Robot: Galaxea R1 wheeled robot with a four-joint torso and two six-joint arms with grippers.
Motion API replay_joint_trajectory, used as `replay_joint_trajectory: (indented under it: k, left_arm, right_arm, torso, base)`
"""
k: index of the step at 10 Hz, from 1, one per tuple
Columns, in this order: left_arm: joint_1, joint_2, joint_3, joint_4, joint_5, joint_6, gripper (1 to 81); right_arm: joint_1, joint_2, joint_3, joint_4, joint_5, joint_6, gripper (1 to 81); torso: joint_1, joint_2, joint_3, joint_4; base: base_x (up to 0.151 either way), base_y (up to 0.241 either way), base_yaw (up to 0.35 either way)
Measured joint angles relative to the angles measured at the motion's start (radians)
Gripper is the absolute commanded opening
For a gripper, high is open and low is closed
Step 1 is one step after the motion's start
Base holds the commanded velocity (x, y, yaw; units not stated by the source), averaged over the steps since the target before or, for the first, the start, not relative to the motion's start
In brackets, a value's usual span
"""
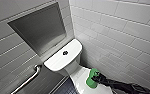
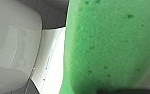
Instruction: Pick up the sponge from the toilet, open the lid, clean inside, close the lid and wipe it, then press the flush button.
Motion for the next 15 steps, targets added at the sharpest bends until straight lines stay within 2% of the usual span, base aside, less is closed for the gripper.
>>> replay_joint_trajectory:
  k: [5, 8, 11, 13, 15]
  left_arm:
    - [0.0, 0.006, -0.001, 0.0, -0.002, 0.003, 81.1]
    - [0.0, 0.01, -0.003, 0.0, -0.002, 0.015, 81.1]
    - [0.0, 0.02, -0.003, 0.0, -0.002, 0.028, 81.1]
    - [0.0, 0.016, -0.004, 0.0, -0.002, 0.029, 81.1]
    - [0.0, 0.013, -0.004, 0.0, -0.004, 0.028, 81.1]
  right_arm:
    - [-0.167, -0.017, 0.024, -0.007, 0.174, 0.008, 1.0]
    - [-0.208, -0.142, 0.19, -0.014, 0.157, 0.008, 1.0]
    - [-0.291, -0.347, 0.431, -0.017, 0.123, 0.008, 1.0]
    - [-0.39, -0.454, 0.511, -0.017, 0.154, 0.007, 1.0]
    - [-0.49, -0.517, 0.531, -0.017, 0.176, 0.007, 1.0]
  torso:
    - [0.0, 0.0, 0.0, 0.0]
    - [0.0, 0.0, 0.0, 0.0]
    - [0.0, 0.0, 0.0, 0.0]
    - [0.0, 0.0, 0.0, 0.0]
    - [0.0, 0.0, 0.0, 0.0]
  base:
    - [0.0, 0.0, 0.0]
    - [0.0, 0.0, 0.0]
    - [0.0, 0.0, 0.0]
    - [0.0, 0.0, 0.0]
    - [0.0, 0.0, 0.0]
